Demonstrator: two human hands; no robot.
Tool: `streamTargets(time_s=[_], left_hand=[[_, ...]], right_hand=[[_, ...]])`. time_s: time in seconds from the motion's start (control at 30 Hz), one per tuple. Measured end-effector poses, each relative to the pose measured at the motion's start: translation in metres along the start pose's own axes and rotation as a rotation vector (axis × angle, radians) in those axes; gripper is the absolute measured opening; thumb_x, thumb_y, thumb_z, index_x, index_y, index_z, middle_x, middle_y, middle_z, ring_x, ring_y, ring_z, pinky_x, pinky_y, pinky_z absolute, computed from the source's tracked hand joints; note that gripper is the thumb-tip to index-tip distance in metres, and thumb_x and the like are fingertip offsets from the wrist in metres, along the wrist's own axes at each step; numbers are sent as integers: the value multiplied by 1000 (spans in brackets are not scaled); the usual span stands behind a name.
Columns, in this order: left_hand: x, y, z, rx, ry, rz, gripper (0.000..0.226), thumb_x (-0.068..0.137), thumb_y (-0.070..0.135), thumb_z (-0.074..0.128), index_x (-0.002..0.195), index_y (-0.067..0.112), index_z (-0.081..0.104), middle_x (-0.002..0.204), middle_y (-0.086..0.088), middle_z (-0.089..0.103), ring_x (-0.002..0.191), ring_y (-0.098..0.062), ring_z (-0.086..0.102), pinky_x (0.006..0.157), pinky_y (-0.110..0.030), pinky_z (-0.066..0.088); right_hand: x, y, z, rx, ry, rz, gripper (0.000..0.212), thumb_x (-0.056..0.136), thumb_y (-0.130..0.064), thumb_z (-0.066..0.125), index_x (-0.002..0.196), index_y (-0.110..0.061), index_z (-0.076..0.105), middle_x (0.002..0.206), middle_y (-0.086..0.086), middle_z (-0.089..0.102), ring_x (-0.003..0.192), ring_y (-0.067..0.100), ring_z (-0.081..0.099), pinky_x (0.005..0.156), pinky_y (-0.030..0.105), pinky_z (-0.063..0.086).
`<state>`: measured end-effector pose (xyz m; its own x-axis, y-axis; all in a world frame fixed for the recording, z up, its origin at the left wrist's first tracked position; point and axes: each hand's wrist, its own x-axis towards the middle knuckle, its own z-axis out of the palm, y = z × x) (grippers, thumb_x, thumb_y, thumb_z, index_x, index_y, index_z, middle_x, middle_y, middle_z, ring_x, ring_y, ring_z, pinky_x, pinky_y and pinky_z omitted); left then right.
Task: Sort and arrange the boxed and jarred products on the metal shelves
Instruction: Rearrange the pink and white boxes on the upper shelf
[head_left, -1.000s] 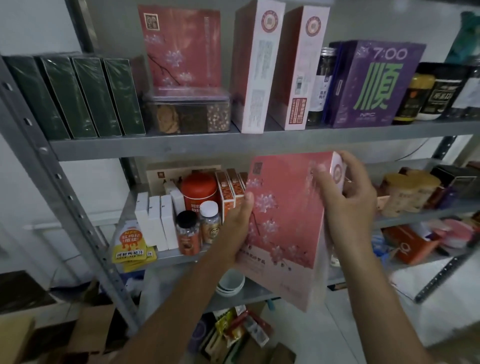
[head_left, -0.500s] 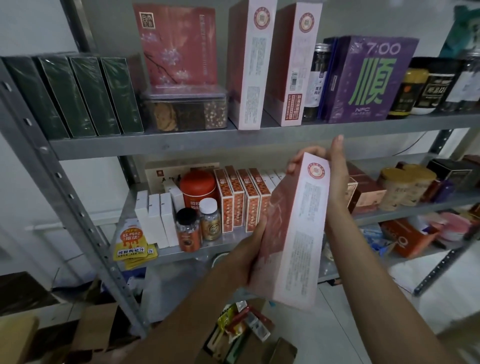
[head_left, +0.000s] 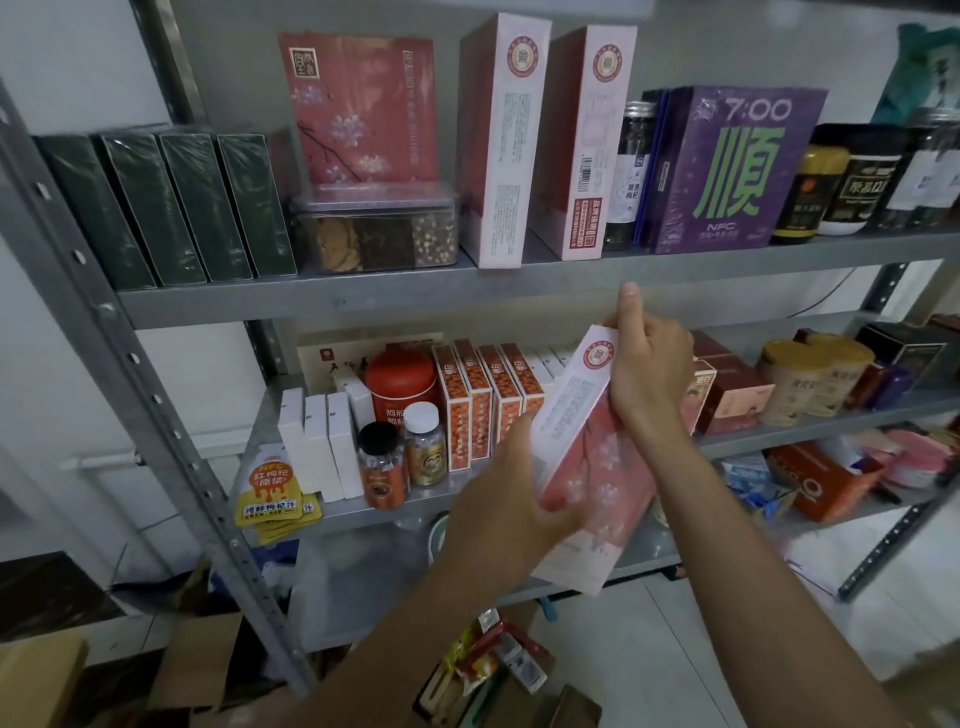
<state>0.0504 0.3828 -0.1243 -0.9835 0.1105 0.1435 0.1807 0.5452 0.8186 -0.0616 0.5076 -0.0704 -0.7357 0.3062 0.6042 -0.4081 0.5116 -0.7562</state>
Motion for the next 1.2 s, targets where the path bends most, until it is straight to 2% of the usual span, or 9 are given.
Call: streamTargets(time_s=[0.17,0.23,0.33,0.5,0.7,0.83,0.93,1.07,1.2], left_hand=[[10,-15,-2,-124,153,-125,60,70,30,85,120,32,51,105,11,63,94,-11,65,76,-33,59],[10,-24,-4,-319,170,-185,51,67,19,86,110,28,60,96,6,67,82,-8,68,63,-23,57],[8,-36,-12,-713,207,-346,61,61,17,86,117,12,63,100,-11,72,84,-27,71,72,-39,59],[8,-41,-21,-1093,167,-431,85,59,22,78,133,-4,46,67,-3,70,57,-19,67,55,-29,54],[15,-42,-25,-1079,93,-395,94,64,19,84,142,-3,37,70,-2,72,59,-18,68,54,-26,53],[21,-40,-23,-674,121,-304,85,68,52,73,140,15,47,99,-2,72,78,-10,71,65,-25,56],[14,-44,-12,-208,208,75,100,65,87,50,146,30,35,140,5,46,114,-8,59,83,-26,57],[10,-62,4,315,119,364,102,66,91,38,149,40,8,159,24,-2,148,-1,1,120,-39,8],[16,-49,11,564,448,520,90,72,61,66,144,14,39,150,-8,43,140,-28,37,111,-64,22]], right_hand=[[-5,8,1,76,-97,14,54,99,-46,40,69,-8,65,66,2,66,67,24,63,63,38,47],[-10,17,-2,103,-133,-17,22,99,-38,49,100,-24,65,97,-5,68,93,13,63,81,25,50],[-30,31,-20,229,-50,88,36,92,-39,62,125,-35,49,128,-11,53,116,3,50,88,3,37],[-62,43,-49,731,-574,615,83,62,-52,84,134,-34,47,126,7,64,107,28,65,88,48,55],[-74,35,-46,919,-676,652,67,67,-11,71,131,-19,51,106,15,71,84,29,71,66,37,59],[-78,32,-44,872,-532,638,64,67,-9,74,126,-23,54,105,14,72,83,31,71,62,38,57],[-75,26,-41,760,-334,657,47,79,-1,72,111,-31,56,98,10,72,73,24,73,55,34,57],[-67,21,-39,800,-225,801,43,85,-8,68,119,-27,52,95,11,70,68,22,73,55,37,58],[-71,14,-34,835,-279,988,48,85,-17,69,130,-16,51,108,18,70,91,36,70,69,43,57]])
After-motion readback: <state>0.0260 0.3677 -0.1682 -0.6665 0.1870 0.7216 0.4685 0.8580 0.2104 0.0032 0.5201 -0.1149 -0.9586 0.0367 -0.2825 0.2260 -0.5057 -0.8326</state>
